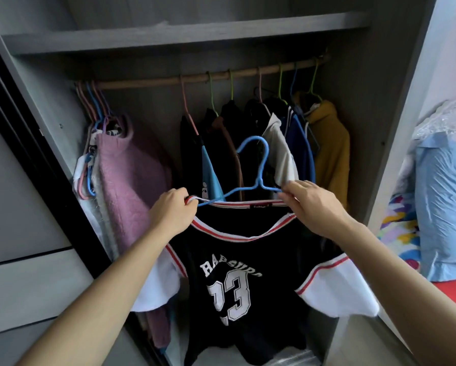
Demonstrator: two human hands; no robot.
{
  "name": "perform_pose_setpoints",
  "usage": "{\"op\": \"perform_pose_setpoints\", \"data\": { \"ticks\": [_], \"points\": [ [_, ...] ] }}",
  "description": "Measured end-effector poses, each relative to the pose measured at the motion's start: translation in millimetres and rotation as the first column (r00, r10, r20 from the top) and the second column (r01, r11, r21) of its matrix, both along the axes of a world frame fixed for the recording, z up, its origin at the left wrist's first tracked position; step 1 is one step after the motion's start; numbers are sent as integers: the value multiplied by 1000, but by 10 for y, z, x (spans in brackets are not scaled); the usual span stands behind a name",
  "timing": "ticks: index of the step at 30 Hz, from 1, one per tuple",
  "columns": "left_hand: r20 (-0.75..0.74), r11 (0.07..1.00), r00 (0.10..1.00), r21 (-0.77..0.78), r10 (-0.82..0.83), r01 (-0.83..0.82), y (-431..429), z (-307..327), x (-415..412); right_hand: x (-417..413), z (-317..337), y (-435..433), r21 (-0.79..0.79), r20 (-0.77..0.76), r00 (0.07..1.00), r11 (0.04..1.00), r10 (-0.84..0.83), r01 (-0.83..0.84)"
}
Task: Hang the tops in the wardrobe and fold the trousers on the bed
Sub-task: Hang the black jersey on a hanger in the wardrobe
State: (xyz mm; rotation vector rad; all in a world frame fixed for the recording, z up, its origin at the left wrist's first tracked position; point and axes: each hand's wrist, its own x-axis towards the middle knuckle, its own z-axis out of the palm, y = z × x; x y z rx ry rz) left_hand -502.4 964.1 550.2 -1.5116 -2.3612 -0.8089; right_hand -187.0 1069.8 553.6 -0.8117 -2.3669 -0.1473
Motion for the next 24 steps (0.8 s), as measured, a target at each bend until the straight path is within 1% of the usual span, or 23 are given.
{"op": "perform_pose_setpoints", "data": {
  "ticks": [1,2,3,4,6,7,8,9,11,13,14,16,19,21,24],
  "points": [
    [2,999,1000,36,-23,23,8,24,11,-49,43,-62,-13,-117,989,996,85,-87],
    [6,997,999,69,-38,37,15,57,20,-100,82,-122,-11,-169,975,989,144,-148],
    [13,994,999,96,-48,46,21,101,34,-148,100,-164,-17,-147,973,983,178,-182],
    [26,993,998,109,-50,47,28,150,55,-196,107,-191,-34,-55,980,981,190,-192],
    [71,994,996,104,-48,40,53,228,100,-262,94,-201,-93,184,969,984,167,-152],
    [116,994,992,96,-58,47,65,245,111,-274,86,-186,-113,208,965,984,159,-138],
    [193,993,977,89,-88,72,73,255,113,-281,92,-170,-119,152,976,983,157,-139],
    [299,989,944,84,-141,121,69,256,108,-286,112,-154,-114,55,987,983,151,-144],
    [493,960,826,81,-273,269,30,255,78,-284,187,-106,-117,-94,989,985,117,-128],
    [590,900,703,101,-397,424,-39,265,6,-268,268,-59,-125,-133,986,986,97,-114],
    [615,860,644,118,-456,497,-75,280,-29,-258,296,-41,-120,-141,986,987,87,-104],
    [624,774,560,117,-545,622,-127,312,-81,-254,339,-18,-122,-163,984,988,77,-98],
    [643,673,478,79,-598,735,-153,329,-134,-283,360,-37,-106,-171,984,992,46,-65],
    [623,668,477,101,-620,737,-131,329,-178,-283,351,-46,-90,-202,979,996,-1,-18],
    [574,739,535,199,-620,644,-81,320,-257,-269,332,-58,-112,-250,968,994,-17,-11]
  ]
}}
